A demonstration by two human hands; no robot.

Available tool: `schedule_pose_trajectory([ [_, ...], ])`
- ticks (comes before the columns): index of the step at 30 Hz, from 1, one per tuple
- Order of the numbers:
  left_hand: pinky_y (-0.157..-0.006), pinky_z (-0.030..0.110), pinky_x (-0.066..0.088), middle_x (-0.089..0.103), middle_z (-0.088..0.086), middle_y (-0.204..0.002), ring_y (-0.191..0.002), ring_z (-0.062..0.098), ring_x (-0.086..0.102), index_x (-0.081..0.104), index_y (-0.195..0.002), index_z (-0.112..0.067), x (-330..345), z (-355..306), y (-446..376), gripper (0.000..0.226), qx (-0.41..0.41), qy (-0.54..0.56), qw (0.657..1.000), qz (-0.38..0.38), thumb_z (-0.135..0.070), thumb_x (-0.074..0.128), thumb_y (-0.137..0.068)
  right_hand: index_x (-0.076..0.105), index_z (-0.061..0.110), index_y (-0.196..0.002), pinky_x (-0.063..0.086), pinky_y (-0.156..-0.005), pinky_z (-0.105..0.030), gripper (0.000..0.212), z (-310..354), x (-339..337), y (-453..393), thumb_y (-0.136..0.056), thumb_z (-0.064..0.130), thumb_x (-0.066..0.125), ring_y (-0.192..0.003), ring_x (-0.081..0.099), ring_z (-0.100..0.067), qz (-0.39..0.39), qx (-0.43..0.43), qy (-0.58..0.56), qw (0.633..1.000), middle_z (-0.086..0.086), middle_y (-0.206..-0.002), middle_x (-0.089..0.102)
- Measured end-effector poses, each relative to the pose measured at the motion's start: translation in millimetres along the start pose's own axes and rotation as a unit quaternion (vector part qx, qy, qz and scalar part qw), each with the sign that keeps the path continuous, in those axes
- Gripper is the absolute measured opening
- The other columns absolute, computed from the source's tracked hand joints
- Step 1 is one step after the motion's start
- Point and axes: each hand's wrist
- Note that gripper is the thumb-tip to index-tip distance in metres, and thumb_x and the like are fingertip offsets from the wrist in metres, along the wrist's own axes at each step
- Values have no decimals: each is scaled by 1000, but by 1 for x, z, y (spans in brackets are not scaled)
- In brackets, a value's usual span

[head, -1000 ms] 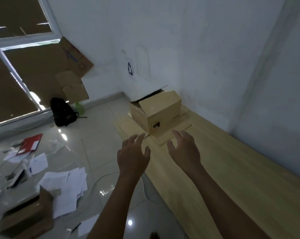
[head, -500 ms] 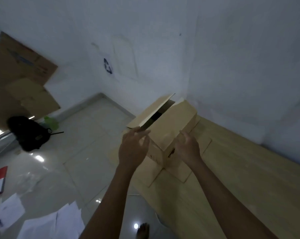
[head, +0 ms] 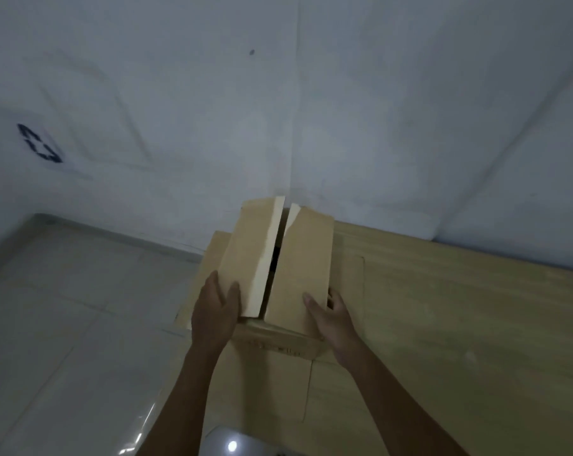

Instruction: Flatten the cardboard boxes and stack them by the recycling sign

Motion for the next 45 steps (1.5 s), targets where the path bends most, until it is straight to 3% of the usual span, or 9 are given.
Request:
schedule_pose_trajectory([
  [6, -113, 46, 34, 43, 19, -151, -138, 39, 41, 28, -157, -9, 50, -28, 21, 77, 63, -7, 996, 62, -49, 56, -98, 55, 23, -136, 49, -85, -26, 51, -11, -53, -1, -90, 37, 69, -103, 64, -13, -89, -16, -28, 995, -1, -125, 67],
  [15, -117, 53, 28, -1, 2, -166, -149, 35, 11, 16, -159, -43, 63, -32, 62, 118, 149, -100, 971, 156, -88, 66, -62, 15, 25, -158, 23, -115, -26, 137, -16, -111, 28, -49, 59, 91, -149, 17, -12, 29, -76, 214, 973, 8, -158, 18],
  [19, -117, 54, 29, 0, 2, -167, -149, 36, 16, 16, -158, -45, 60, -28, 59, 108, 146, -81, 972, 163, -84, 61, -68, 8, 23, -159, 14, -118, -29, 106, -30, -95, 23, -81, 36, 79, -153, 6, -19, -15, -113, 262, 958, -1, -166, 0],
  [27, -100, 25, 49, 51, -14, -148, -126, 1, 54, 33, -154, -42, 35, -29, 55, 57, 177, 74, 974, 119, -58, 43, -100, 68, 9, -109, 54, -89, -42, 46, -27, -98, 40, -95, 52, 55, -87, 68, -24, -229, -6, -114, 967, -6, -100, 72],
  [30, -59, 22, 45, 66, -12, -81, -62, -6, 57, 65, -124, -16, 35, -40, 58, 61, 109, 121, 984, 70, -65, 40, -95, 55, 20, -134, 54, -89, -39, 48, -37, -115, 36, -95, 47, 58, -104, 65, -17, -208, 37, -334, 919, 0, -117, 68],
  [32, -58, 30, 45, 59, -7, -67, -55, 0, 53, 67, -88, -17, 39, -48, 59, 56, 4, 235, 971, 36, -67, 44, -94, 46, 17, -143, 54, -87, -38, 51, -42, -129, 37, -98, 37, 58, -109, 64, -20, -202, 41, -440, 874, -4, -124, 65],
  [36, -94, 41, 56, 69, -5, -100, -101, 20, 67, 64, -102, -23, 57, -55, 51, 29, -142, 374, 917, 17, -51, 60, -97, 50, 13, -134, 54, -89, -40, 43, -51, -148, 45, -95, 25, 64, -102, 64, -23, -194, 86, -482, 850, -10, -120, 64],
  [42, -65, 33, 54, 61, 12, -134, -103, 26, 68, 46, -137, -11, 75, -35, 41, 74, -318, 431, 844, -38, -41, 83, -81, 56, 9, -128, 57, -87, -46, 85, -75, -156, 25, -58, 39, 95, -107, 65, -29, -275, 167, -361, 875, -9, -124, 64],
  [45, -95, 38, 46, 43, 19, -146, -122, 36, 54, 30, -149, -19, 67, -44, 44, 101, -251, 242, 921, -174, -35, 91, -70, 47, 10, -137, 51, -99, -45, 124, -68, -165, 28, -33, 51, 99, -121, 56, -36, -408, 199, -120, 883, -18, -138, 52],
])
Point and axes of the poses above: each hand's wrist, its own y-axis away from the middle knuckle, its own x-axis out of the palm, z = x × y
